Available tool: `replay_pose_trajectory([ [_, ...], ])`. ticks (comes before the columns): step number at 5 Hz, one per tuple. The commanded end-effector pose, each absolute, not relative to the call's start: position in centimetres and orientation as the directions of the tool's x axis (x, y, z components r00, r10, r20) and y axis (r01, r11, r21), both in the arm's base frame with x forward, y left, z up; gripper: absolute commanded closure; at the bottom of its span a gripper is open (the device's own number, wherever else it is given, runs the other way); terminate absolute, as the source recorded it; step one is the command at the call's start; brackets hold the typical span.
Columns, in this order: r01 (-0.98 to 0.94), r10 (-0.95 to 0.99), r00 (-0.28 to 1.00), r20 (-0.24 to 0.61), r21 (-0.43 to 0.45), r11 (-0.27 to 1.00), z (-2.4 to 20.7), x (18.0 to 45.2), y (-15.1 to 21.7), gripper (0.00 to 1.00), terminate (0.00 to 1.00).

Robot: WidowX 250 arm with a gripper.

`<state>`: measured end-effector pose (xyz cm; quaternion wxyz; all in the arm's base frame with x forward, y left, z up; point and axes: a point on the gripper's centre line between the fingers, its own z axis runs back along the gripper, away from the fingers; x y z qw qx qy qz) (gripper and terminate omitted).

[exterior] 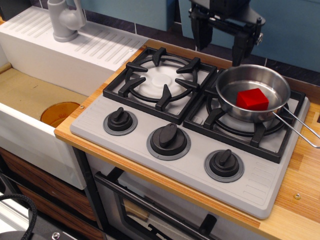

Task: Put redcube in pan and put pan on stove

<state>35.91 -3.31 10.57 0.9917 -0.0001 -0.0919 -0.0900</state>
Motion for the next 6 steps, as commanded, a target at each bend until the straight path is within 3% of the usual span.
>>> replay_pose_trajectory([
  [1, 0.174, -0.169, 0.951, 0.257, 0.002, 0.985, 9.5, 36.8, -3.9, 0.0, 0.0],
  [5, 0.18, -0.154, 0.939, 0.308, -0.059, 0.982, 4.6, 36.0, -4.7, 0.0, 0.0],
  [6, 0.16, -0.131, 0.947, 0.295, -0.076, 0.984, 4.2, 35.6, -5.1, 1.0, 0.0],
])
